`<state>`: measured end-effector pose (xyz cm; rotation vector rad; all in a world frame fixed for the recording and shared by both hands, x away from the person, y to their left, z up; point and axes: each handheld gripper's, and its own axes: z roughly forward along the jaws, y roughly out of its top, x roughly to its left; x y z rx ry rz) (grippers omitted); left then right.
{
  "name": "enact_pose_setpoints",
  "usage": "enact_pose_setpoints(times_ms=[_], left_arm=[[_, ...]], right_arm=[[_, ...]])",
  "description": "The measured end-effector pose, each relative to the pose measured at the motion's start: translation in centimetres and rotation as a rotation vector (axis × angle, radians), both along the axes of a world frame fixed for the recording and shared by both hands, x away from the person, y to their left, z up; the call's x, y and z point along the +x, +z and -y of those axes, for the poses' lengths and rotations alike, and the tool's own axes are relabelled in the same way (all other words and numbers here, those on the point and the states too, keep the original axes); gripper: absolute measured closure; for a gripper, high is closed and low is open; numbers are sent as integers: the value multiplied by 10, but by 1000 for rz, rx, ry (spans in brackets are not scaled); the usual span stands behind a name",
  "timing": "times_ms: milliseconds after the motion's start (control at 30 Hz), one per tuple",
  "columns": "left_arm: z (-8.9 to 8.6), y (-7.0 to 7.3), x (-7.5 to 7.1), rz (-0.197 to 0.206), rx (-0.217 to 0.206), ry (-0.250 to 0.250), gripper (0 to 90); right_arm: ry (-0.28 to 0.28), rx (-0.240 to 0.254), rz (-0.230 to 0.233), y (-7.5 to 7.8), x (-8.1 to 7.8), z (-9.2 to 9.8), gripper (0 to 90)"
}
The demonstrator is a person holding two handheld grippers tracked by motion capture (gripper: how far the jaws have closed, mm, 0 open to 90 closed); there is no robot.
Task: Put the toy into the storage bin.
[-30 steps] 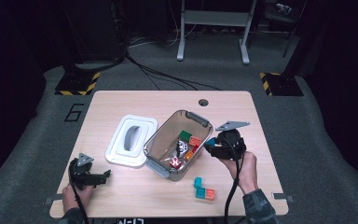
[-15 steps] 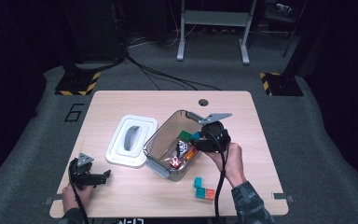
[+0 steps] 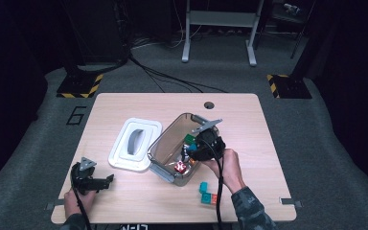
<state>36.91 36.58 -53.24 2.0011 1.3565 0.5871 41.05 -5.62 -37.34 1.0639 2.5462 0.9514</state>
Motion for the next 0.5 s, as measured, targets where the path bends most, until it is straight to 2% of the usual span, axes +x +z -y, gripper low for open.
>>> enact_pose_setpoints(times_ms=[500], left_arm=[[0,0,0,-1,-2,-1,0]], right_arm=[[14,-40,-28,-6,-2,3,559]])
